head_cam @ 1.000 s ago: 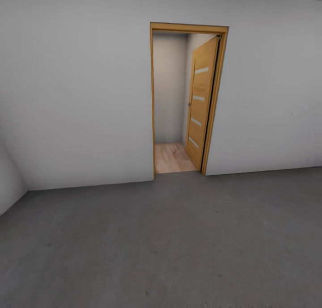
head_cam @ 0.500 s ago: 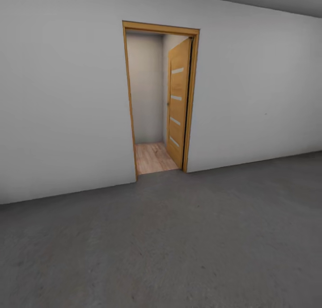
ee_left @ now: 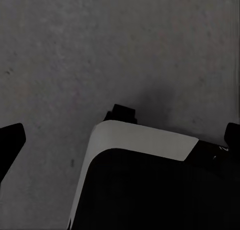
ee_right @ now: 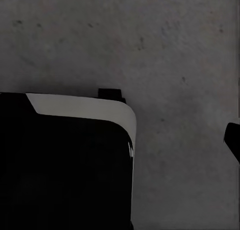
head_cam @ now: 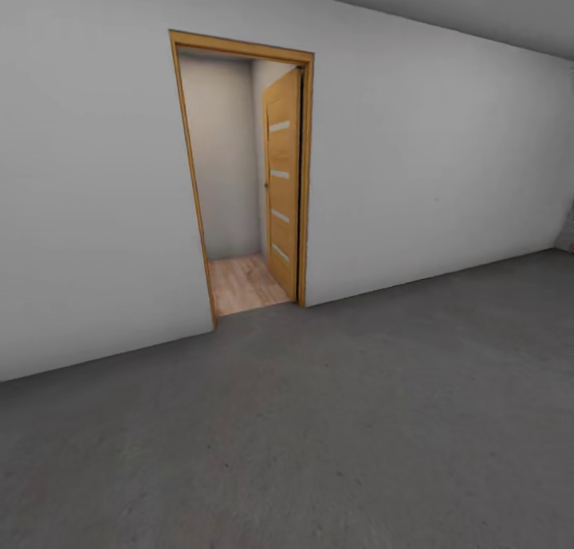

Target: Move the two storage containers from the living room to the garage. In the garage, place one container on the floor and stack the other container on top of it (either order is fine).

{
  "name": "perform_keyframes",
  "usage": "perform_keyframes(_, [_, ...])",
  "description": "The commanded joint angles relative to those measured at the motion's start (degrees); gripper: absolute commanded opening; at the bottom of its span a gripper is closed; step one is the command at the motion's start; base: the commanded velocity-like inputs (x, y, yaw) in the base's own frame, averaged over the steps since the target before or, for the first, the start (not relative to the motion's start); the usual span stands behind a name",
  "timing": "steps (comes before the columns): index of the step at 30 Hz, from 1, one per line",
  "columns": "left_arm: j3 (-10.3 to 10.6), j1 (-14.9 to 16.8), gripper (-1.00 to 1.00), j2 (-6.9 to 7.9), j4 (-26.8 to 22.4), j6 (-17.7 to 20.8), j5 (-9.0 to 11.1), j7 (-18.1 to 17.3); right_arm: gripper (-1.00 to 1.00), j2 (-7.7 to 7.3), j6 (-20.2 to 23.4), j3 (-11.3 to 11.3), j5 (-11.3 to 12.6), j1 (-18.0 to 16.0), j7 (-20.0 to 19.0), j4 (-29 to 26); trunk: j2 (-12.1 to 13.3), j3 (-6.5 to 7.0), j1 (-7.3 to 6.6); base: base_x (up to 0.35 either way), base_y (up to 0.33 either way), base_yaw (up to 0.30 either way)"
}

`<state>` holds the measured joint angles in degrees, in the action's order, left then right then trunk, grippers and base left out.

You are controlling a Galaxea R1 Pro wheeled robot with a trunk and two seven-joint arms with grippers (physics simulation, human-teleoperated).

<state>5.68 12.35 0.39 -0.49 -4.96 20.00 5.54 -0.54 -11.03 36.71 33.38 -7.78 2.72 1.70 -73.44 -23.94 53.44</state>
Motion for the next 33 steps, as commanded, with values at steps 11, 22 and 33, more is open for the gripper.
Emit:
perform_keyframes(11, [0.56,0.03,1.0,0.05,0.05,0.46,0.42,0.14,1.0,0.14,0.13,0.54,-0.13,-0.05,0.53,0.14,-0.03,-0.06,0.02,0.309,0.0,-0.014])
perform_keyframes(22, [0.56,0.04,1.0,0.05,0.05,0.48,0.48,0.17,1.0,0.02,0.09,0.47,-0.09,-0.04,-0.06,0.14,-0.03,-0.06,0.02,0.321,0.0,0.0])
perform_keyframes(33, [0.56,0.04,1.0,0.14,0.05,0.52,0.57,0.18,1.0,0.02,0.05,0.46,0.08,-0.06,-0.06,0.14,-0.03,-0.06,0.02,0.321,-0.072,0.0])
